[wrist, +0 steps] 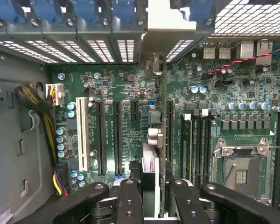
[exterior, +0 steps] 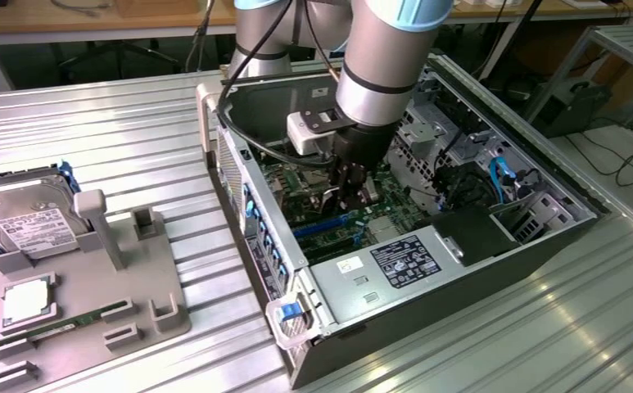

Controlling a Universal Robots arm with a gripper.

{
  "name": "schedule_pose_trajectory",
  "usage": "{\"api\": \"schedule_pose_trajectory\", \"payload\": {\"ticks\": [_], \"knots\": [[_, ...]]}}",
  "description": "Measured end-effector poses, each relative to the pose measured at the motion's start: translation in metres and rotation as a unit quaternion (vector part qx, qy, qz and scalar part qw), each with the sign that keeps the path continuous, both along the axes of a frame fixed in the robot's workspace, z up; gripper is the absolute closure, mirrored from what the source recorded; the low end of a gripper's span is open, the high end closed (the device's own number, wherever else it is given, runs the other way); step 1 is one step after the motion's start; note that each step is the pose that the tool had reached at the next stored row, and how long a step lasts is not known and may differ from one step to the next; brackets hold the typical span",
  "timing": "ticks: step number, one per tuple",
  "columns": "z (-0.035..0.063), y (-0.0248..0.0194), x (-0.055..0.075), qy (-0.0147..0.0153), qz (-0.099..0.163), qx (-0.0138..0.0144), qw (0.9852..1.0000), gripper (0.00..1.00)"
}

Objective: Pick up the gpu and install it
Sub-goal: 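Insert the gpu into the slot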

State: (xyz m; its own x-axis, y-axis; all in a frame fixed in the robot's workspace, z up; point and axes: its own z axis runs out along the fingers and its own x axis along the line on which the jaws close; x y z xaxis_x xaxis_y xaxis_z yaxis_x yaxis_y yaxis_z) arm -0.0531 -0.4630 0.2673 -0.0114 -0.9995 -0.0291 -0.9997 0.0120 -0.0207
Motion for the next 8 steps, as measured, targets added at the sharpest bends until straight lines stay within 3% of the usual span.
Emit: {"api": "schedule_pose_trajectory", "payload": {"ticks": [8], "knots": [[-0.0024,-0.0024,-0.0032,0.0001,-0.003,-0.0001,1.0000,0.72]]}}
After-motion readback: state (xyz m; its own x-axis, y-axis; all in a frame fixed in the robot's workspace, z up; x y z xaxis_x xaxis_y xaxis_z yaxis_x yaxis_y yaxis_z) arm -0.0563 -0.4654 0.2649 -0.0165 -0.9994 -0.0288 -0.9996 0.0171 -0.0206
